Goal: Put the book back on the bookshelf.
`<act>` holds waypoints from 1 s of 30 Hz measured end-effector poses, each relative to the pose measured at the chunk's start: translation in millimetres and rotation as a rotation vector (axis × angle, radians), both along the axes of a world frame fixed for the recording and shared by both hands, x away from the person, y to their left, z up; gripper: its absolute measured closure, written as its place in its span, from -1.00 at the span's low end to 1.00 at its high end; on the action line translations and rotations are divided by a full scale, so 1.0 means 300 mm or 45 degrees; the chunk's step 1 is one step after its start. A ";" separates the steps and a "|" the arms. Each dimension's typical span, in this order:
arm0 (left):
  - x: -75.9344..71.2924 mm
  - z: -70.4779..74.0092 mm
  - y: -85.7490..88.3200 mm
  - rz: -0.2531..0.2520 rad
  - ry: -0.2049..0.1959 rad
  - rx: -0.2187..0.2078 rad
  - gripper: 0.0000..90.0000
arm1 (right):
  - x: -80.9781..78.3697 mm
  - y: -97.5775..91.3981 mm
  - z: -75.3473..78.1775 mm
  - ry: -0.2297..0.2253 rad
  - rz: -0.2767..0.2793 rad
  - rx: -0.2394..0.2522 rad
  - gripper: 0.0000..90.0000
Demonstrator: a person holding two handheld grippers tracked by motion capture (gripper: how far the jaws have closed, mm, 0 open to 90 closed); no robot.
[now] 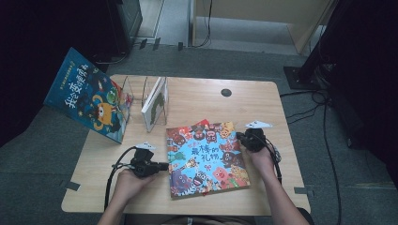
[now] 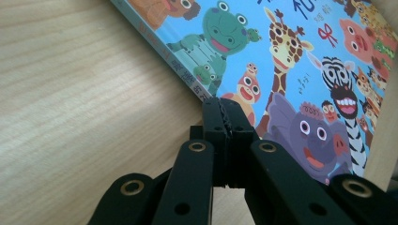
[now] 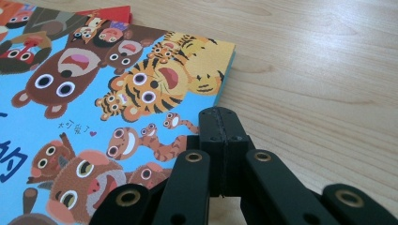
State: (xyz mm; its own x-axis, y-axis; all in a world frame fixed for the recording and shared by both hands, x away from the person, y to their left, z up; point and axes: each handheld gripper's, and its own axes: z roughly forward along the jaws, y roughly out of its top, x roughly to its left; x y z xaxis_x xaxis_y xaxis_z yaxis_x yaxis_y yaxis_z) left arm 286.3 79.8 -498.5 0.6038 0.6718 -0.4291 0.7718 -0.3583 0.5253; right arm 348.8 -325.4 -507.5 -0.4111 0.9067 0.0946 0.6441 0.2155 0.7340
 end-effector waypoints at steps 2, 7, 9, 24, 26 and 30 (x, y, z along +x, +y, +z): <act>-0.009 -0.001 -0.005 0.008 0.001 -0.003 1.00 | 0.005 0.002 -0.001 -0.007 0.003 -0.001 1.00; -0.030 0.002 -0.024 0.008 -0.019 0.017 1.00 | 0.025 0.002 -0.011 0.017 -0.003 -0.010 0.98; -0.035 0.002 -0.031 0.008 -0.015 0.013 1.00 | 0.027 0.001 -0.004 0.007 -0.013 -0.011 0.95; -0.018 0.013 -0.049 -0.012 -0.038 -0.003 0.80 | 0.022 -0.025 0.012 -0.020 -0.036 0.036 0.93; -0.007 0.020 -0.046 -0.025 -0.068 0.017 0.71 | 0.020 -0.026 0.013 -0.024 -0.034 0.036 0.91; 0.024 0.027 -0.034 -0.040 -0.087 0.032 0.47 | 0.006 -0.040 0.014 -0.030 -0.029 0.044 0.74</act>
State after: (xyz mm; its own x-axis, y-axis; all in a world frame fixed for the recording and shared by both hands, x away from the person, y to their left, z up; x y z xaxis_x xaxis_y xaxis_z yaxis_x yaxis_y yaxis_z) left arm 293.4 69.6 -490.5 0.6518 0.6622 -0.3696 0.7229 -0.3954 0.5666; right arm 350.7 -337.5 -503.3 -0.3927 0.9122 0.1167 0.6309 0.1749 0.7559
